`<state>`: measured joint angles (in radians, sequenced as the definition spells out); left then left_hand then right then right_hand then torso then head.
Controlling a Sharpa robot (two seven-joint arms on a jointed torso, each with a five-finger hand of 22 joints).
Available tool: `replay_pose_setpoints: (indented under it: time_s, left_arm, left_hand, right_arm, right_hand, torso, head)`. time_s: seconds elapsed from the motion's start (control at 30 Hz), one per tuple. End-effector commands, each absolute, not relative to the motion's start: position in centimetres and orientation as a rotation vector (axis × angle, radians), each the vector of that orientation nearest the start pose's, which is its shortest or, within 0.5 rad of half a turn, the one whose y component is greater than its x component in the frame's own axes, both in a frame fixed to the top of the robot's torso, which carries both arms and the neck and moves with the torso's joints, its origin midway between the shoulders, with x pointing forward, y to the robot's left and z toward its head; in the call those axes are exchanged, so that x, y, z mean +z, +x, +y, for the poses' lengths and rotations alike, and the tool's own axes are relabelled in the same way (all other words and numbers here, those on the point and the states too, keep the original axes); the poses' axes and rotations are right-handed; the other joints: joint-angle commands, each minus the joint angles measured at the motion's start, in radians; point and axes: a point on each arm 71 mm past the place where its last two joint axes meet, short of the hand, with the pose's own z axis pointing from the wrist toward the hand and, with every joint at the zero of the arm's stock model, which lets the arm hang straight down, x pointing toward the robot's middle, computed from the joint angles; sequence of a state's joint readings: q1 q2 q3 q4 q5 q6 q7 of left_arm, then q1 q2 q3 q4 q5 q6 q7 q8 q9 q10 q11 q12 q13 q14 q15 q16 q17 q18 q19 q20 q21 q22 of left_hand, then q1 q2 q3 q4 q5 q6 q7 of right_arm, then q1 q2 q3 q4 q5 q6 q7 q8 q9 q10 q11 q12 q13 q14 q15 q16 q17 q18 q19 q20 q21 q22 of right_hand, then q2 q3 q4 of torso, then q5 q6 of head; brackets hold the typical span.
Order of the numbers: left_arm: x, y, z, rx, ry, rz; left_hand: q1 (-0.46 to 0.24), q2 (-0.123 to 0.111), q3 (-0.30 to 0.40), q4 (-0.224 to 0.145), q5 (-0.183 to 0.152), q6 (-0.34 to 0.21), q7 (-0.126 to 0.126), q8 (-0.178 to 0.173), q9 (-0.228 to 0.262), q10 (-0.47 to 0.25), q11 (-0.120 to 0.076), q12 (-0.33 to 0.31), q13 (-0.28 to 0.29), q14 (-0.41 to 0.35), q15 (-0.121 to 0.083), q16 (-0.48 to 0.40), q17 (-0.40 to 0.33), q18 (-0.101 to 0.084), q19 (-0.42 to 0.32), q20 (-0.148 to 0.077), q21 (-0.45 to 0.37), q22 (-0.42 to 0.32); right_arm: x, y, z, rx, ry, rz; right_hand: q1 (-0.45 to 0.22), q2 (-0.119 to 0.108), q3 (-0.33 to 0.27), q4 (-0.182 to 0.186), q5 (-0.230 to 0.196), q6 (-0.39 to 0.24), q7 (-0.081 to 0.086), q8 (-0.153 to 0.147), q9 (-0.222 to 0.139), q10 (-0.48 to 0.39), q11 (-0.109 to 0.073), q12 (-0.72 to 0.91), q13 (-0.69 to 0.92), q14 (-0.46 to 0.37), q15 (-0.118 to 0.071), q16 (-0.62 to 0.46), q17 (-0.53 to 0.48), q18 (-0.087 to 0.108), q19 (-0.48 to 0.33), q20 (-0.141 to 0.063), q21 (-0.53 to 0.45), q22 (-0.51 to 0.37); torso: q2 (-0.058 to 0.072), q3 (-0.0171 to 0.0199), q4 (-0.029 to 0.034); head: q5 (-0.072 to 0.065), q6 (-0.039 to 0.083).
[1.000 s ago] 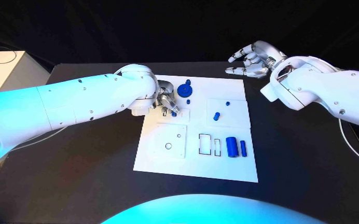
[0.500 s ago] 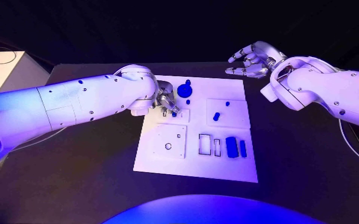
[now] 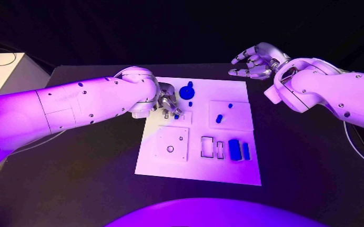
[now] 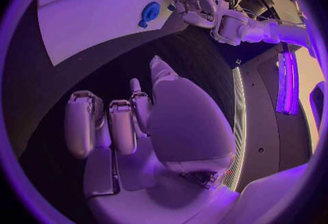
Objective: Assemble the parts on the task board
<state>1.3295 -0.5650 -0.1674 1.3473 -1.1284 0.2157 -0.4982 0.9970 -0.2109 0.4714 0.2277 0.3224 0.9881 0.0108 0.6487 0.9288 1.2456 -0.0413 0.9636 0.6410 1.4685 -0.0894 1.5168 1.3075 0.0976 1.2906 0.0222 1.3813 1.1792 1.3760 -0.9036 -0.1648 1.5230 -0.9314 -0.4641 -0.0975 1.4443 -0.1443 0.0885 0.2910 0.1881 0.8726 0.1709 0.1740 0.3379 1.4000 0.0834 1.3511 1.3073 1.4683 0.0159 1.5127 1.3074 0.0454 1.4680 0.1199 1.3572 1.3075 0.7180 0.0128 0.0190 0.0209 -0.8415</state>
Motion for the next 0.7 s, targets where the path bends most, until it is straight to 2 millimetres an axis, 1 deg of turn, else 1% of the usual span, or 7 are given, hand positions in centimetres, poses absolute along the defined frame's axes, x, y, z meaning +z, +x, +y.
replay_pose_setpoints:
  time_s: [0.03, 0.1, 0.23, 0.37, 0.5, 0.53, 0.7]
  left_arm:
    - [-23.1, 49.9, 13.3, -0.309, 0.144, 2.39]
    - [-23.1, 49.7, 13.4, -0.314, 0.141, 2.386]
    - [-22.7, 49.6, 13.5, -0.324, 0.135, 2.376]
    - [-22.2, 49.6, 13.6, -0.34, 0.125, 2.362]
    - [-21.2, 49.7, 13.5, -0.375, 0.1, 2.334]
    - [-20.8, 49.8, 13.5, -0.389, 0.089, 2.325]
    - [-19.2, 50.0, 13.9, -0.431, 0.046, 2.288]
  left_hand:
    - [-0.005, -0.004, -0.033, 0.034, -0.055, 0.002, 0.01, -0.008, -0.002, -0.005, -0.002, 0.007, -0.001, 0.076, -0.006, 0.004, 0.168, -0.011, 0.009, 0.001, -0.004, 0.001]
    - [-0.007, -0.001, -0.052, 0.059, -0.075, 0.003, 0.011, -0.008, -0.002, -0.005, -0.002, 0.009, 0.0, 0.077, -0.005, 0.006, 0.172, -0.01, 0.004, 0.001, -0.009, -0.006]
    - [-0.015, 0.005, -0.073, 0.065, -0.103, 0.004, 0.011, -0.009, -0.002, -0.004, -0.001, 0.012, 0.001, 0.078, -0.004, 0.008, 0.175, -0.008, 0.0, 0.001, -0.012, -0.012]
    - [-0.016, 0.006, -0.074, 0.065, -0.106, 0.004, 0.011, -0.009, -0.002, -0.004, -0.001, 0.012, 0.0, 0.078, -0.004, 0.007, 0.174, -0.008, -0.001, 0.002, -0.013, -0.012]
    - [-0.009, 0.002, -0.088, 0.063, -0.109, -0.01, 0.016, -0.014, -0.001, -0.028, 0.003, -0.011, -0.033, 0.068, -0.002, -0.01, 0.143, -0.002, -0.022, 0.003, -0.029, -0.041]
    - [-0.006, 0.003, -0.091, 0.063, -0.109, -0.015, 0.017, -0.014, -0.001, -0.033, 0.004, -0.015, -0.037, 0.066, 0.0, -0.014, 0.137, -0.001, -0.026, 0.004, -0.032, -0.045]
    - [-0.003, 0.003, -0.1, 0.064, -0.109, -0.024, 0.021, -0.016, 0.001, -0.047, 0.008, -0.022, -0.05, 0.062, 0.003, -0.02, 0.126, 0.001, -0.037, 0.007, -0.04, -0.059]
  right_arm:
    - [-14.3, 50.3, -24.5, 0.751, 0.351, 1.611]
    - [-14.3, 50.3, -24.5, 0.75, 0.351, 1.61]
    - [-14.3, 50.3, -24.6, 0.75, 0.352, 1.609]
    - [-14.4, 50.3, -24.6, 0.75, 0.353, 1.609]
    - [-14.4, 50.3, -24.6, 0.75, 0.354, 1.61]
    - [-14.5, 50.3, -24.6, 0.75, 0.355, 1.611]
    - [-14.7, 50.3, -24.7, 0.748, 0.358, 1.612]
  right_hand:
    - [-0.011, -0.003, 0.005, -0.001, 0.006, -0.007, -0.002, 0.007, 0.001, -0.011, 0.0, -0.007, 0.063, 0.068, -0.007, -0.005, 0.138, 0.006, -0.004, -0.006, -0.007, 0.161]
    - [-0.012, -0.003, 0.005, -0.001, 0.007, -0.008, -0.002, 0.007, 0.001, -0.012, 0.0, -0.008, 0.062, 0.067, -0.007, -0.006, 0.137, 0.007, -0.005, -0.006, -0.009, 0.16]
    - [-0.014, -0.003, 0.005, 0.0, 0.007, -0.009, -0.002, 0.007, 0.001, -0.013, 0.0, -0.009, 0.061, 0.067, -0.007, -0.007, 0.135, 0.007, -0.006, -0.006, -0.01, 0.159]
    - [-0.014, -0.003, 0.005, 0.0, 0.007, -0.009, -0.002, 0.007, 0.001, -0.013, 0.0, -0.009, 0.061, 0.067, -0.007, -0.007, 0.135, 0.007, -0.006, -0.006, -0.01, 0.159]
    - [-0.014, -0.003, 0.005, 0.0, 0.007, -0.009, -0.002, 0.007, 0.001, -0.013, 0.0, -0.009, 0.061, 0.067, -0.007, -0.007, 0.135, 0.007, -0.006, -0.006, -0.01, 0.159]
    - [-0.015, -0.003, 0.005, 0.0, 0.007, -0.009, -0.002, 0.007, 0.001, -0.013, 0.0, -0.009, 0.061, 0.067, -0.007, -0.007, 0.135, 0.007, -0.006, -0.006, -0.011, 0.159]
    - [-0.017, -0.002, 0.005, 0.0, 0.008, -0.01, -0.002, 0.008, 0.001, -0.013, 0.0, -0.009, 0.061, 0.066, -0.007, -0.008, 0.133, 0.008, -0.007, -0.006, -0.013, 0.158]
  torso:
    - [0.0, -0.0003, 0.0002]
    - [0.0, -0.0003, 0.0003]
    - [0.0, -0.0005, 0.001]
    - [0.0, -0.0006, 0.0007]
    - [0.0, -0.0024, -0.001]
    - [0.001, -0.0038, -0.0016]
    - [-0.001, -0.0046, 0.0003]
  head:
    - [0.0, 0.002]
    - [-0.001, 0.003]
    - [-0.001, 0.004]
    - [-0.001, 0.006]
    - [-0.001, 0.009]
    - [-0.003, 0.011]
    - [-0.003, 0.016]
